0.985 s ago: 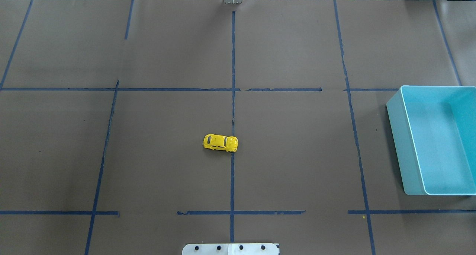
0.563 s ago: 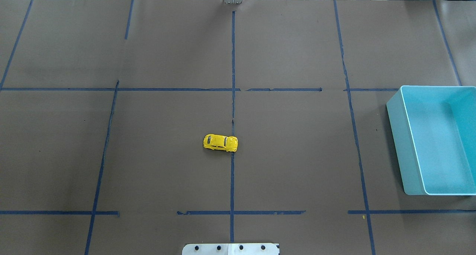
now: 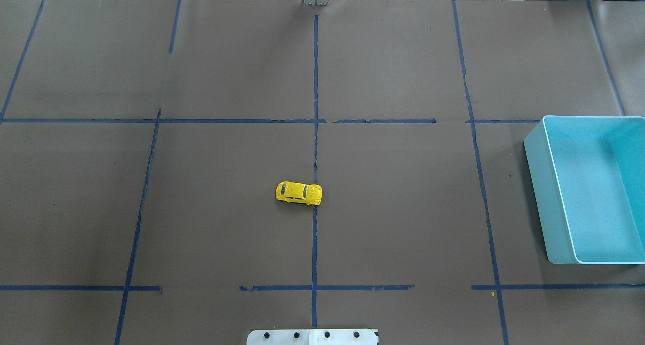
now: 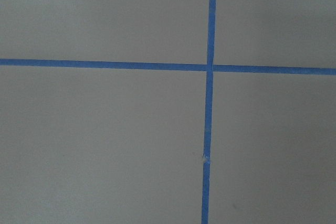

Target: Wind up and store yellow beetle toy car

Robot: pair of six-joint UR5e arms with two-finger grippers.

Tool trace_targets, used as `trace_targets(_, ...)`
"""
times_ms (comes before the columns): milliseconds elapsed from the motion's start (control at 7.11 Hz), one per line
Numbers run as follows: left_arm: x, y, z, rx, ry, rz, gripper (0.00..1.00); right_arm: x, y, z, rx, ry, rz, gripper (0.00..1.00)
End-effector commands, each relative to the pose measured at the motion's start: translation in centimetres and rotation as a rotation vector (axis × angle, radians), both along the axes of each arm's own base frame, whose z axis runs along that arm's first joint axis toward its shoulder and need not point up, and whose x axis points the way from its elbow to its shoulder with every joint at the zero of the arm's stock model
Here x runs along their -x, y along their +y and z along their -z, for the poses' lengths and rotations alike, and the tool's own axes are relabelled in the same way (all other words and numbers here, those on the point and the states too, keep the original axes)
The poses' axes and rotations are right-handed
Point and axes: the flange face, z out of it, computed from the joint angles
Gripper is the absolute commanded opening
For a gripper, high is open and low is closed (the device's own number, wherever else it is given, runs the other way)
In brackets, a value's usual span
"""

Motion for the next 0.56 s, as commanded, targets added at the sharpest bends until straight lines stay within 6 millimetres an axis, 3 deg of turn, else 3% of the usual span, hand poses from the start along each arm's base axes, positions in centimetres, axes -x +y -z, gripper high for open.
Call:
trace_targets(0, 0.0, -0.5, 0.5, -0.002, -0.002, 0.0, 0.99, 0.0, 0.0, 0.1, -0.001, 0.0, 0.0, 1.0)
trace_targets(141, -0.4, -0.8, 0.9, 0.004, -0.003, -0.013, 0.99, 0.0, 0.0, 0.0, 0.0, 0.0, 0.001, 1.0)
trace_targets(422, -0.8, -1.2, 4.0, -0.032, 0.001, -0.038, 0.99, -0.3, 0.1, 0.1, -0.004, 0.0, -0.007, 1.0)
